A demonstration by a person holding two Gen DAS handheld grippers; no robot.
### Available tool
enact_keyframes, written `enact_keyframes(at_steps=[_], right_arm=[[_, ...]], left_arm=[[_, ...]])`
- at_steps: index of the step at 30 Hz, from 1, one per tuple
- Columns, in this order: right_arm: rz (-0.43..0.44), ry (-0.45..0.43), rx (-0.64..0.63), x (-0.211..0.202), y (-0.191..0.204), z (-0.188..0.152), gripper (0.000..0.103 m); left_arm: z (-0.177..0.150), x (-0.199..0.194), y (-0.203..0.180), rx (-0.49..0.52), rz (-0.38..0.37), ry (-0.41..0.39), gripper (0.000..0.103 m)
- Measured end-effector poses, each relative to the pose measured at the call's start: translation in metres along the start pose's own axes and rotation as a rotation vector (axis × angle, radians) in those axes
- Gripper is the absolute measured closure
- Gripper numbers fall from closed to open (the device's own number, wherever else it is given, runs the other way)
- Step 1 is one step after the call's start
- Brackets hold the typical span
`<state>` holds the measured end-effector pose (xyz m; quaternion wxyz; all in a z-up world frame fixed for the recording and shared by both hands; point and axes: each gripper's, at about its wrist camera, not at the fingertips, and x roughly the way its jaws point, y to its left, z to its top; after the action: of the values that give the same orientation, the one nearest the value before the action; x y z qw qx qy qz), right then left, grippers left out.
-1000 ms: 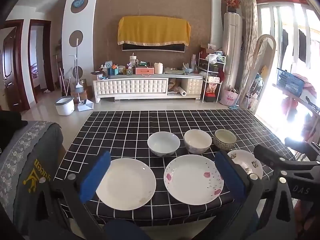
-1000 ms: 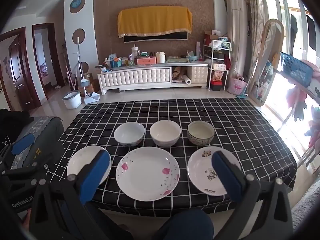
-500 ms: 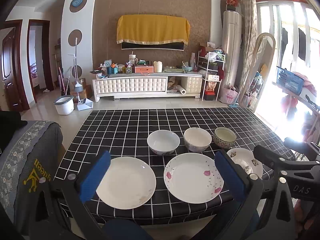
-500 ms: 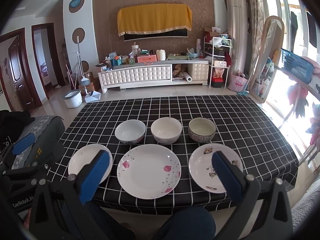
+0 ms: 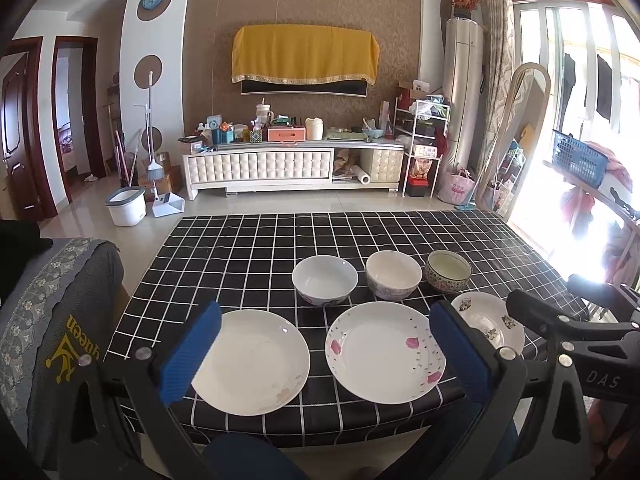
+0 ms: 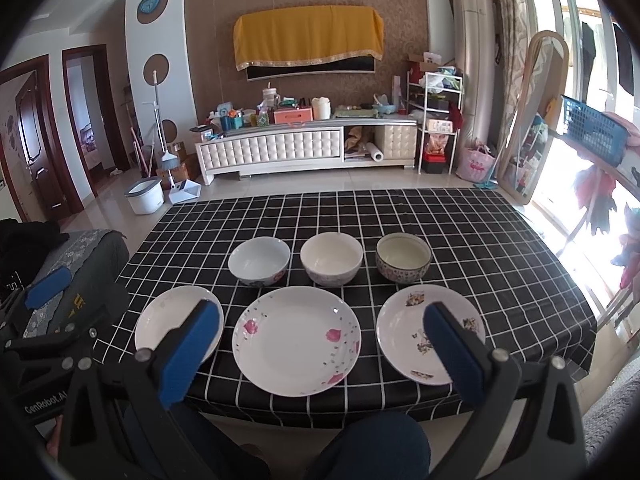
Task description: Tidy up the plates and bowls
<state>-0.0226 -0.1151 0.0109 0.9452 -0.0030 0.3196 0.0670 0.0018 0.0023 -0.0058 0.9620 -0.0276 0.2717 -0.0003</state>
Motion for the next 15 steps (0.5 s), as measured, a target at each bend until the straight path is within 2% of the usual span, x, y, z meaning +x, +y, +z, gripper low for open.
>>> enact_keyframes(at_steps=[15], right_arm=[[0.002,0.012,-0.003,0.002,-0.0012,-0.001,0.0]], left_arm=[[-0.0001,0.0037,-0.0035,0.008,0.008,0.008,0.0]])
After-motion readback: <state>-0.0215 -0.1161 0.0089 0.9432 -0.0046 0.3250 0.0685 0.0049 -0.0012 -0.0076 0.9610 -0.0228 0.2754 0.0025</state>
